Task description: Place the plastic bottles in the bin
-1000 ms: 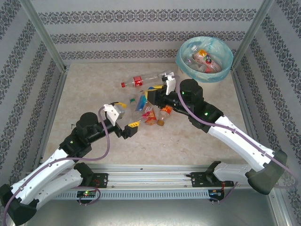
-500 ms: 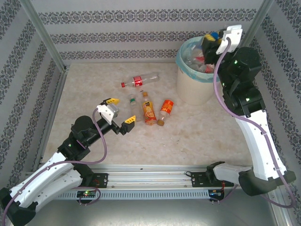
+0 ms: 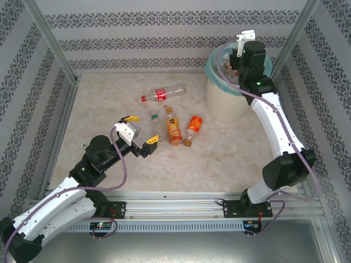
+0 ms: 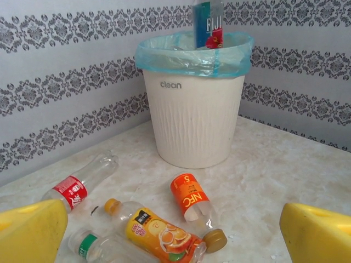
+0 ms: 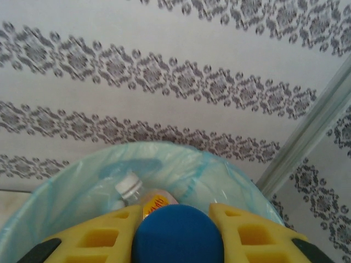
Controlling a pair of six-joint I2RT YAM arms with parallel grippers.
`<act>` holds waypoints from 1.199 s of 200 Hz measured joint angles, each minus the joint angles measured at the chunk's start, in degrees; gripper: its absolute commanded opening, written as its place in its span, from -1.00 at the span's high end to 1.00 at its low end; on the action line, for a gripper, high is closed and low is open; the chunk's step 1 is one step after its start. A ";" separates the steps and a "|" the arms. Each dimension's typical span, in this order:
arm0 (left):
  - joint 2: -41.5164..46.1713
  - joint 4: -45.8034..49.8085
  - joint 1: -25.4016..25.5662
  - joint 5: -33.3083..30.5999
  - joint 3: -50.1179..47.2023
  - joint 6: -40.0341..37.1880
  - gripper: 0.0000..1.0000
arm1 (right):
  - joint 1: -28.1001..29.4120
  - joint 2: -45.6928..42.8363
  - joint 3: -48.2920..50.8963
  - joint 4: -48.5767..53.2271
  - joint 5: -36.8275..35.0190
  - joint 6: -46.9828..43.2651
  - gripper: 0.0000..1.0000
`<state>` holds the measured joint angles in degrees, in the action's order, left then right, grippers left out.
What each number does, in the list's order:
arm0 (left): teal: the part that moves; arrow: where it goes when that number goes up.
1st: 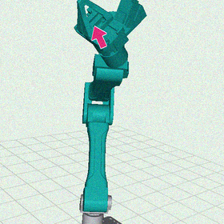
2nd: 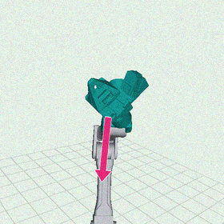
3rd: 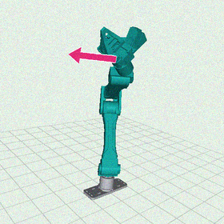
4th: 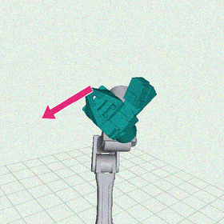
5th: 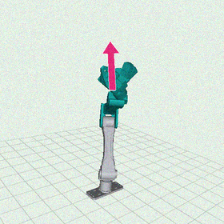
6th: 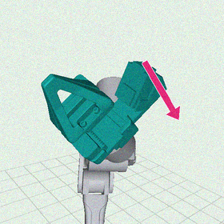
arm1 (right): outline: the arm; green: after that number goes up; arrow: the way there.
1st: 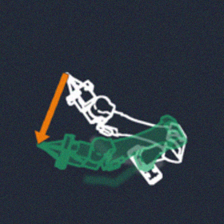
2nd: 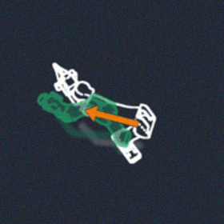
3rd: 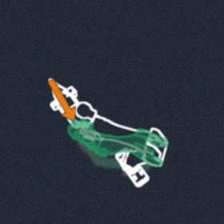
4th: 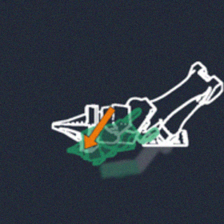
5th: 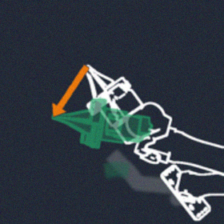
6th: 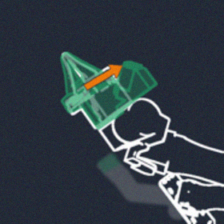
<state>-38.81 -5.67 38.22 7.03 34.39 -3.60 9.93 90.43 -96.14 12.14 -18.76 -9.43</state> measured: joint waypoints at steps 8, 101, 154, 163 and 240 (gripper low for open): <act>-0.68 0.02 0.00 0.20 0.04 0.24 -1.00 | -0.74 0.17 0.02 0.07 -0.04 0.00 1.00; -10.84 0.52 0.00 2.36 3.08 4.50 -1.00 | -7.50 4.50 -0.55 0.46 0.87 1.22 0.43; -11.08 0.57 0.00 2.19 3.56 5.16 -1.00 | -7.69 6.54 -2.08 5.60 4.33 3.69 0.59; -11.08 0.70 0.00 2.12 3.56 5.16 -1.00 | -7.78 6.78 -2.56 6.73 5.29 3.80 0.65; -11.08 1.03 0.00 1.70 3.56 5.33 -1.00 | -7.91 8.26 -3.58 9.92 7.67 4.07 0.62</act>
<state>-49.89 -4.64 38.22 8.73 37.95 1.74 2.02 98.70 -99.72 22.06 -11.09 -5.37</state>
